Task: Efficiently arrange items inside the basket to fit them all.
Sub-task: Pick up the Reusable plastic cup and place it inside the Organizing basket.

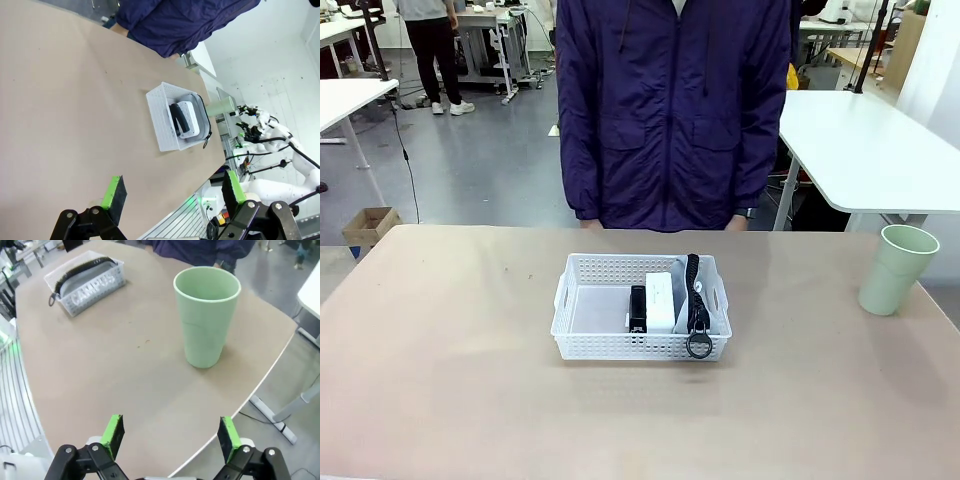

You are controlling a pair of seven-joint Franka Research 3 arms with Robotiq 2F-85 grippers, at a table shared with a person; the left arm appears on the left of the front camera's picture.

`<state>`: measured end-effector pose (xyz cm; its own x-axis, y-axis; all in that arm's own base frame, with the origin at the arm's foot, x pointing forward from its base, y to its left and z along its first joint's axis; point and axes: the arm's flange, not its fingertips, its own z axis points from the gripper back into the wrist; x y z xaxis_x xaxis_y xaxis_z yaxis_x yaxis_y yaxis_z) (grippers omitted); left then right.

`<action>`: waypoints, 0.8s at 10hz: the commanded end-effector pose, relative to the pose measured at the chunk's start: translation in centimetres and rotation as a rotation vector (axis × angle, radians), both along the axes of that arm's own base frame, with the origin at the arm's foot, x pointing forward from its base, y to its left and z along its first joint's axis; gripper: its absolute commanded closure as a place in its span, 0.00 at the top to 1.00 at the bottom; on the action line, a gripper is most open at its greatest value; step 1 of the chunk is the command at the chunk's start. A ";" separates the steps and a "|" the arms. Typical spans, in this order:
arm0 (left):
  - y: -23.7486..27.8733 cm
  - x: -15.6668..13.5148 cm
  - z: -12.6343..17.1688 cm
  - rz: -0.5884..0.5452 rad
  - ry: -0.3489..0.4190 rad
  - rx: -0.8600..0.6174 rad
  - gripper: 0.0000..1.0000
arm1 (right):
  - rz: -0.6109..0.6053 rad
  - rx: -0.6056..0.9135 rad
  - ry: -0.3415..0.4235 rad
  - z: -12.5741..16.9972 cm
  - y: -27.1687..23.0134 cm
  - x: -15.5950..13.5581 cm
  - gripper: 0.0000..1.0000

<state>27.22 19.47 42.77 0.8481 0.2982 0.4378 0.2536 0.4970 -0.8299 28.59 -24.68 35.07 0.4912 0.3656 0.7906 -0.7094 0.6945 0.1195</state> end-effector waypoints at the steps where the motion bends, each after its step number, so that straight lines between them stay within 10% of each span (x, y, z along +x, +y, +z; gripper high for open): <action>1: 0.2 0.2 0.1 -0.003 -0.030 -0.012 1.00 | 0.045 0.002 -0.085 -4.0 0.0 3.2 1.00; 8: 0.2 0.2 0.1 -0.003 -0.030 -0.012 1.00 | 0.084 0.076 -0.112 -9.7 0.6 10.3 1.00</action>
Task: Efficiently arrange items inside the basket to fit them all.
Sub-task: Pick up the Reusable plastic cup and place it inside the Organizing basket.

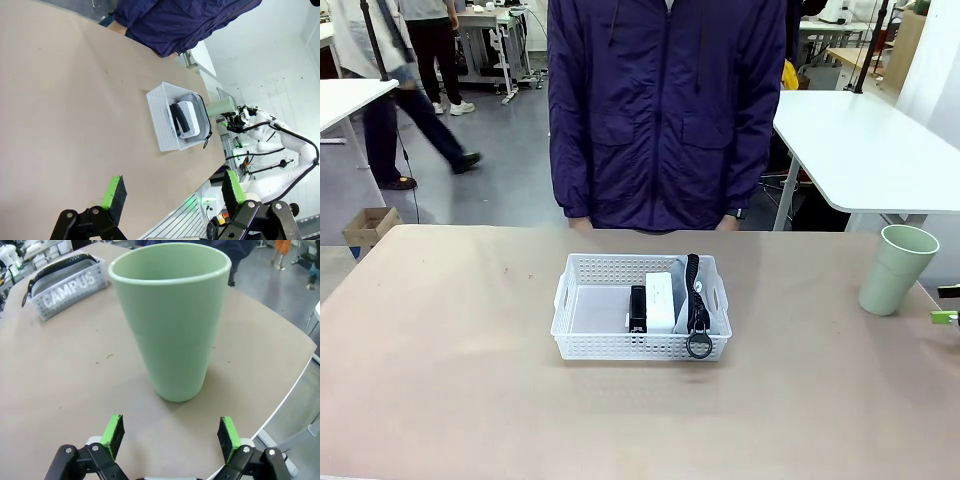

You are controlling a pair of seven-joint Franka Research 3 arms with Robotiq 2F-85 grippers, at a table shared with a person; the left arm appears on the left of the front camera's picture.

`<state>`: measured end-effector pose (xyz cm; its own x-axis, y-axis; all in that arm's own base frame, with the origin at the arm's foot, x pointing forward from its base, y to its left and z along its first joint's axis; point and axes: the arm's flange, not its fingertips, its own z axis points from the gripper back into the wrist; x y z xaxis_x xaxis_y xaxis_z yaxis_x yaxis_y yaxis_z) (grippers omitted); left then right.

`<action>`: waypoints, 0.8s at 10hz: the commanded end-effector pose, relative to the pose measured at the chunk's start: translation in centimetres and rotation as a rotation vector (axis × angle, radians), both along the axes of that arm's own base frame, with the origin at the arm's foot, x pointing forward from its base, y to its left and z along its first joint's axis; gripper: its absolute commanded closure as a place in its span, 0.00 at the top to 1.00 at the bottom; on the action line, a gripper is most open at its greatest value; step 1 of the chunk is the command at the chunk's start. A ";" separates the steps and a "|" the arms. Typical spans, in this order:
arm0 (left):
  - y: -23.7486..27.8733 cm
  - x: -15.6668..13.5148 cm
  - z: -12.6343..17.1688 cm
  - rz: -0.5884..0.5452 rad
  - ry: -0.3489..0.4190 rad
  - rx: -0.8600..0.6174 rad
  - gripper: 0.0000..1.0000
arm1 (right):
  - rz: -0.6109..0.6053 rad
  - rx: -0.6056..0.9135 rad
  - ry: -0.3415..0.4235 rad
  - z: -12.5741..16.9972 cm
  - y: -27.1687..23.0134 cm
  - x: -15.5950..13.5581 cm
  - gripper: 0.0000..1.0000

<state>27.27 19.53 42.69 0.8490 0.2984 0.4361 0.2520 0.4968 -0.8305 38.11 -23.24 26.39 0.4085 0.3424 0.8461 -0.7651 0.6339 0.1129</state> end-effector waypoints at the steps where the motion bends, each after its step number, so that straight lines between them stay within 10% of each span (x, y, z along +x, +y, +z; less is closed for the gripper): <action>1: 0.1 0.2 0.2 -0.003 -0.032 -0.011 1.00 | 0.019 0.003 -0.042 -1.5 -0.6 1.5 1.00; 8: 0.1 0.2 0.2 -0.003 -0.032 -0.011 1.00 | 0.129 0.045 -0.113 -4.2 2.1 4.7 1.00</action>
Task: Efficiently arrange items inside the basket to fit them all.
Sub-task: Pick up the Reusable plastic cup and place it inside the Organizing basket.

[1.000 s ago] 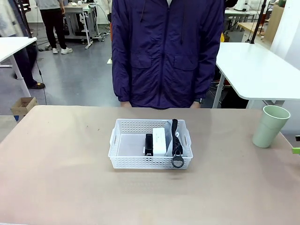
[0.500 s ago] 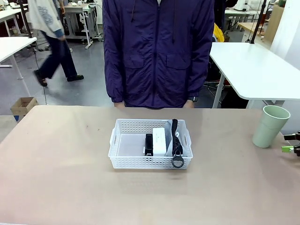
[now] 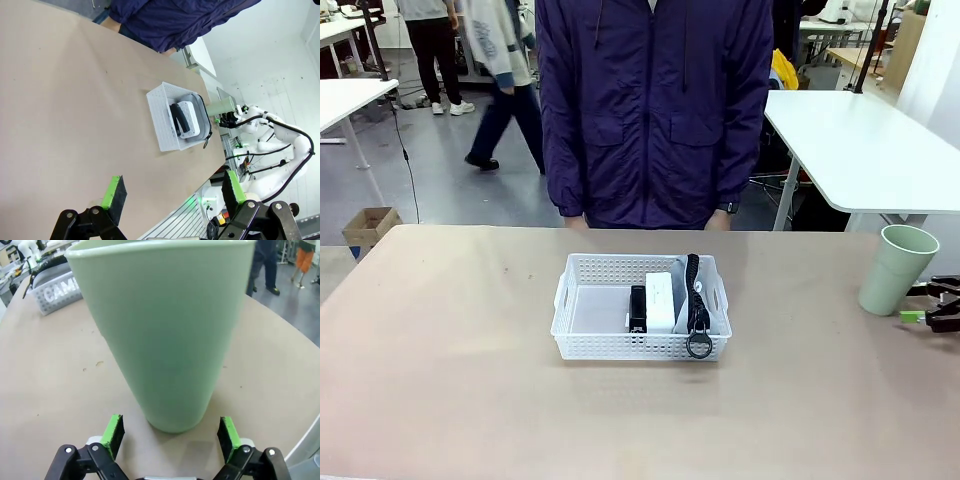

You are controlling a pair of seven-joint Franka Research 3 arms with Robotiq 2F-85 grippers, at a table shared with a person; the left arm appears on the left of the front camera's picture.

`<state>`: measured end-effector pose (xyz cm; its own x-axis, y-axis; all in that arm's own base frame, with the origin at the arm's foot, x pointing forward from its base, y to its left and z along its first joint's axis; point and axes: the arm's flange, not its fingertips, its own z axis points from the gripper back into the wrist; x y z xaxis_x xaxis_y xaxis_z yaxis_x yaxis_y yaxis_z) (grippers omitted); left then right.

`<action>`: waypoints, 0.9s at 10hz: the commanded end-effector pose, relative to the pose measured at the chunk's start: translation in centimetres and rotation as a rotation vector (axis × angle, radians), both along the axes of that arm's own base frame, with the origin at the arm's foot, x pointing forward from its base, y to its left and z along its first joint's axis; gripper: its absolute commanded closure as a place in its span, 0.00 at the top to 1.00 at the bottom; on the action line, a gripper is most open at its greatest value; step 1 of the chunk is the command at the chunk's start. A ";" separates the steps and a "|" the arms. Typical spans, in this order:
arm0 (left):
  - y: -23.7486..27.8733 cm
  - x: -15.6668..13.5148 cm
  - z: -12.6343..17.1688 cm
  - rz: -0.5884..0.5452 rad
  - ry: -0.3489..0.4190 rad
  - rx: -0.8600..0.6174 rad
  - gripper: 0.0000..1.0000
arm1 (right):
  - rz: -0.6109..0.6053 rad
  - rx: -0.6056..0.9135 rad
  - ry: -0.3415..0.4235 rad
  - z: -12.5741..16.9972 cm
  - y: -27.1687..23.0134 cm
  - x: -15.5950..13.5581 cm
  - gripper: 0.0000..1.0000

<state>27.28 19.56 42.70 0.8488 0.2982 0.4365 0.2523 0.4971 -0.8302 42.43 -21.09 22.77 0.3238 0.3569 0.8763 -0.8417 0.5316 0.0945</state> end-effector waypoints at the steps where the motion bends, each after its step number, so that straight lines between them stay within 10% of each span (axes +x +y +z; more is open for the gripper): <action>1: 0.1 0.2 0.2 -0.003 -0.032 -0.012 1.00 | 0.006 0.027 -0.084 -0.7 0.4 0.6 1.00; 9: 0.1 0.2 0.2 -0.003 -0.032 -0.012 1.00 | -0.025 0.256 -0.114 -0.4 2.0 2.0 1.00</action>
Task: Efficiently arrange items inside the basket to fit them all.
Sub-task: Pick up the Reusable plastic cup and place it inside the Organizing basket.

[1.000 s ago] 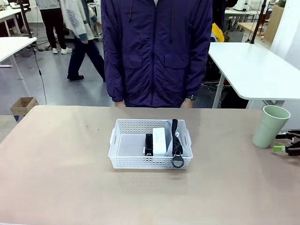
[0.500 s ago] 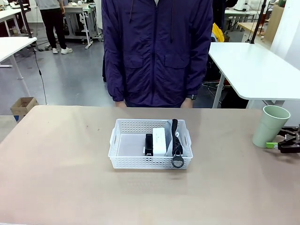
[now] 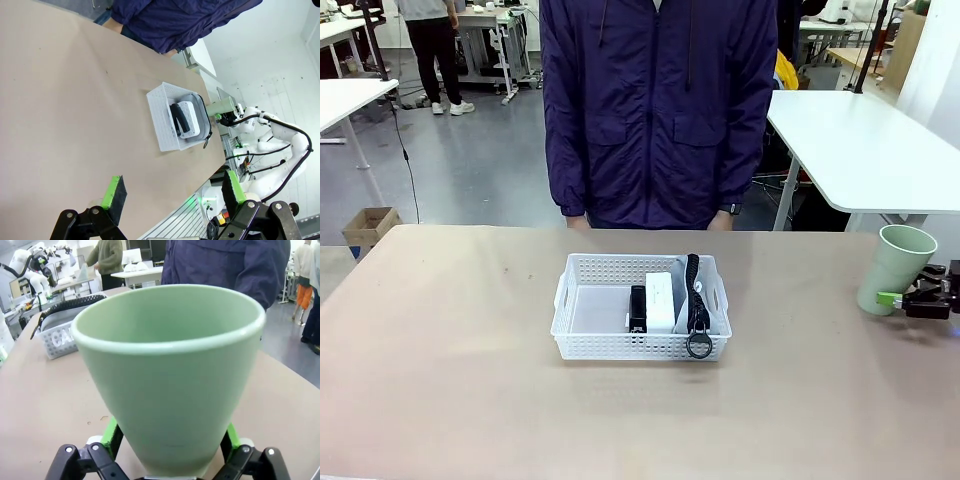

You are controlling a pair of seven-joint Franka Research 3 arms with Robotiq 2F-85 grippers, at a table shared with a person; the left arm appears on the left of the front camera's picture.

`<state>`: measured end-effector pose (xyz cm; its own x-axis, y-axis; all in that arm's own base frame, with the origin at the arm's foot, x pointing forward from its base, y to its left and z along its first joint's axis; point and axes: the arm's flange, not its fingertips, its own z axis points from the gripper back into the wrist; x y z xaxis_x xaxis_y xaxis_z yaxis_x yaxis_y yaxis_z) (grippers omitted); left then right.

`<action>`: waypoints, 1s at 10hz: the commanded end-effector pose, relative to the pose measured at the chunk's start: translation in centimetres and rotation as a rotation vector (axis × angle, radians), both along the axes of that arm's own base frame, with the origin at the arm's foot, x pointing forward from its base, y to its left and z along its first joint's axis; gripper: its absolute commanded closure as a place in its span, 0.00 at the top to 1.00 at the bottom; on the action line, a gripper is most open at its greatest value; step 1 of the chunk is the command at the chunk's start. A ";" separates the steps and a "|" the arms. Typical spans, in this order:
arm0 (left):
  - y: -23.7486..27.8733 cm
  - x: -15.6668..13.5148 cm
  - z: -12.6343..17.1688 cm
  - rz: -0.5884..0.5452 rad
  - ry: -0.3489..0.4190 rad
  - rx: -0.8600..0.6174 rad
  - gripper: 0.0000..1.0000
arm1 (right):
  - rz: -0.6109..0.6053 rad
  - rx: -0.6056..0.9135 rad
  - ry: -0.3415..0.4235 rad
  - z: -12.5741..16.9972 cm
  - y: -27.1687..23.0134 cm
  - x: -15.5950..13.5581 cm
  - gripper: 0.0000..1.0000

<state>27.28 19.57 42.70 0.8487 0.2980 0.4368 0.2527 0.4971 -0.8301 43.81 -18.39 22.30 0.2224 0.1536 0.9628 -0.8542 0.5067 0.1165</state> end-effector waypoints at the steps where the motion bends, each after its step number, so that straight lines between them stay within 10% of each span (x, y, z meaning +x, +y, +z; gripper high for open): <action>1: 0.1 0.2 0.2 -0.002 -0.031 -0.012 1.00 | -0.022 0.055 0.000 0.4 -0.7 0.6 1.00; 6: 0.1 0.2 0.2 -0.002 -0.031 -0.012 1.00 | -0.004 0.055 0.020 0.7 -0.6 0.5 1.00; 7: 0.1 0.2 0.2 -0.002 -0.031 -0.012 1.00 | 0.001 0.041 0.023 0.8 -0.5 0.5 0.44; 8: 0.1 0.2 0.2 -0.002 -0.031 -0.012 1.00 | 0.003 0.037 0.026 0.8 -0.4 0.5 0.43; 9: 0.1 0.2 0.2 -0.002 -0.031 -0.012 1.00 | 0.001 0.029 0.028 0.8 -0.4 0.5 0.00; 10: 0.1 0.2 0.2 -0.002 -0.031 -0.012 1.00 | 0.023 0.055 0.028 1.1 -0.3 0.3 0.41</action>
<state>27.28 19.58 42.71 0.8486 0.2981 0.4370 0.2528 0.4971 -0.8300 43.97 -18.79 22.70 0.2214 0.1219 0.9675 -0.8565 0.4987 0.1332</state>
